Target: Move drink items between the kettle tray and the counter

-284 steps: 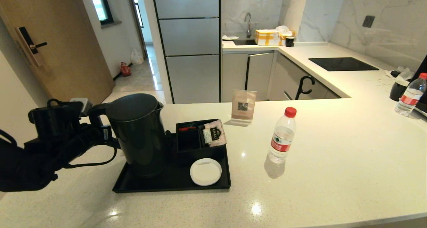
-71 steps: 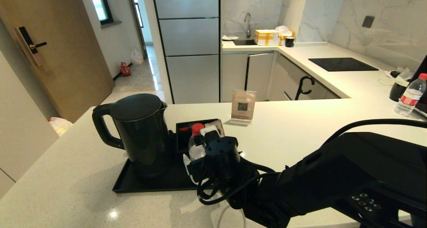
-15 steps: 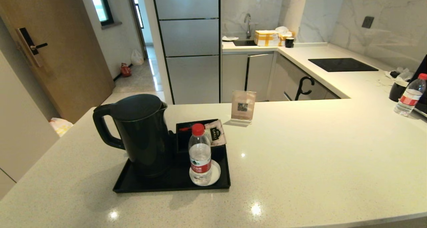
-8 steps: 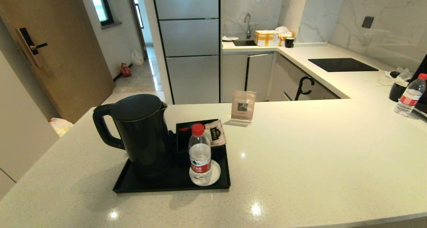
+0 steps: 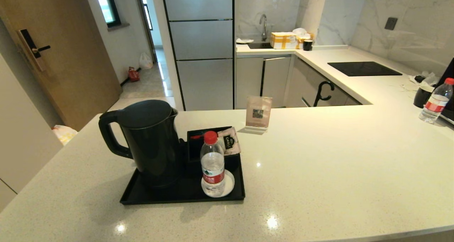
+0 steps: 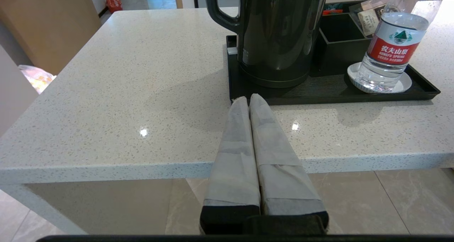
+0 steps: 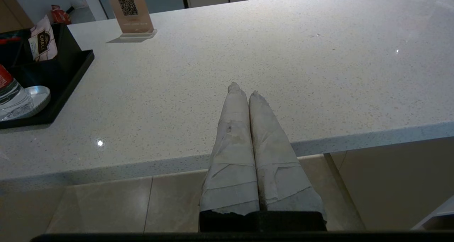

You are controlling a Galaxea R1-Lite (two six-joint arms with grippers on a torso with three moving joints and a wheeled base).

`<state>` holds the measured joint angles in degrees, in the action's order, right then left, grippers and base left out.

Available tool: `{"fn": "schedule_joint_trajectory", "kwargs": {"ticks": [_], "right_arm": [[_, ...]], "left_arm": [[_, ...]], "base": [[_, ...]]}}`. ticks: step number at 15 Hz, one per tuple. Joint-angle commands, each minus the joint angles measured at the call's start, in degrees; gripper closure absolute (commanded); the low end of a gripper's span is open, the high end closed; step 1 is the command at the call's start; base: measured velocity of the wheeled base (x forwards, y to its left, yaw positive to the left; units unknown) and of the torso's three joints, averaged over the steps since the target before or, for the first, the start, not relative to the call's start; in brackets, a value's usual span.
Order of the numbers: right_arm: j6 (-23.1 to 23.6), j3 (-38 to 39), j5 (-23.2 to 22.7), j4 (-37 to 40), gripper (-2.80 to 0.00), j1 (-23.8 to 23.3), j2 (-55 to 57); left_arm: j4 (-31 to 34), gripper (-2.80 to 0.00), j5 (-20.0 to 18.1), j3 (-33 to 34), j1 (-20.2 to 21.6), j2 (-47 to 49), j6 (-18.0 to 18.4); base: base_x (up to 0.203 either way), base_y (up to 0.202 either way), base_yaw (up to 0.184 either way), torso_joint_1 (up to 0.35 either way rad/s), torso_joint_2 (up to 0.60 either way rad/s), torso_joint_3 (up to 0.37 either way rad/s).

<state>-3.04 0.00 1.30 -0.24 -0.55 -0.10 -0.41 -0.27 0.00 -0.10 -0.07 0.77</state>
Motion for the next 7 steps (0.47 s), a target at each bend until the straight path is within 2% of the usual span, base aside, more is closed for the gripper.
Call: {"fn": "schedule_joint_trajectory", "kwargs": {"ticks": [1,7], "right_arm": [[0.0,0.0,0.0,0.0,0.00,-0.1,0.1],[0.0,0.0,0.0,-0.1,0.00,-0.1,0.1]], "left_arm": [[0.0,0.00,0.0,0.0,0.0,0.1,0.0],[0.0,0.00,0.0,0.0,0.0,0.1,0.0]], "base": [[0.000,0.000,0.000,0.000,0.00,0.000],[0.000,0.000,0.000,0.000,0.00,0.000]]}}
